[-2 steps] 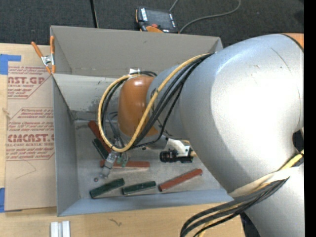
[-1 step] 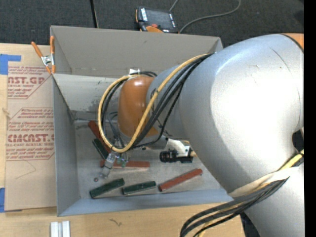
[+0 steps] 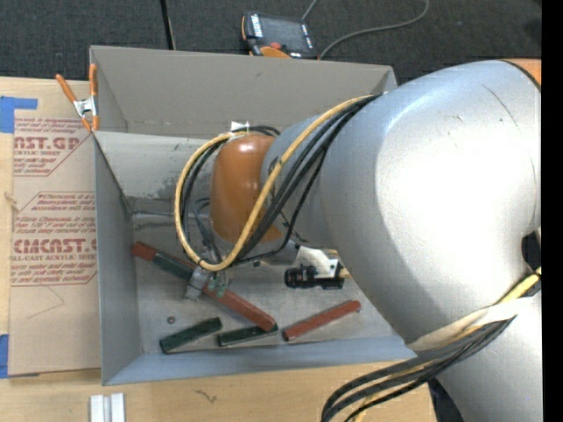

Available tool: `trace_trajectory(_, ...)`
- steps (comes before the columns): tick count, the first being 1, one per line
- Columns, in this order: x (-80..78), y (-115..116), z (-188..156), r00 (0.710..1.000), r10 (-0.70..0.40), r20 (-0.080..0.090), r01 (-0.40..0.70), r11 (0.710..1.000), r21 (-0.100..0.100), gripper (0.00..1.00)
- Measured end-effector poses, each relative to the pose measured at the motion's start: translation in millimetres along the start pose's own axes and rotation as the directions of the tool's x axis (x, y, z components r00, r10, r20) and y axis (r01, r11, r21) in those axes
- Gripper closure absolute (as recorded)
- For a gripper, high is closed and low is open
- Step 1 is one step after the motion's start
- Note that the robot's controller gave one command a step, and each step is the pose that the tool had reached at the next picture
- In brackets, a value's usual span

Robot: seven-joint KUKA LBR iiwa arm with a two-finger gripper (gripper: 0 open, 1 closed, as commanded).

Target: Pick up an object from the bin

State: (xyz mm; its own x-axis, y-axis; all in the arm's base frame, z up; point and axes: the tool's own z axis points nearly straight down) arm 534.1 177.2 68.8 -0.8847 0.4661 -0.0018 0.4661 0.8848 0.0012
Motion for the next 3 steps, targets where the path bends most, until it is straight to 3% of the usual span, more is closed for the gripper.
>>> trace_trajectory(3, 0.7, 0.5, -42.3, 1.0, 0.0, -0.002, 0.0, 1.0, 0.0, 1.0)
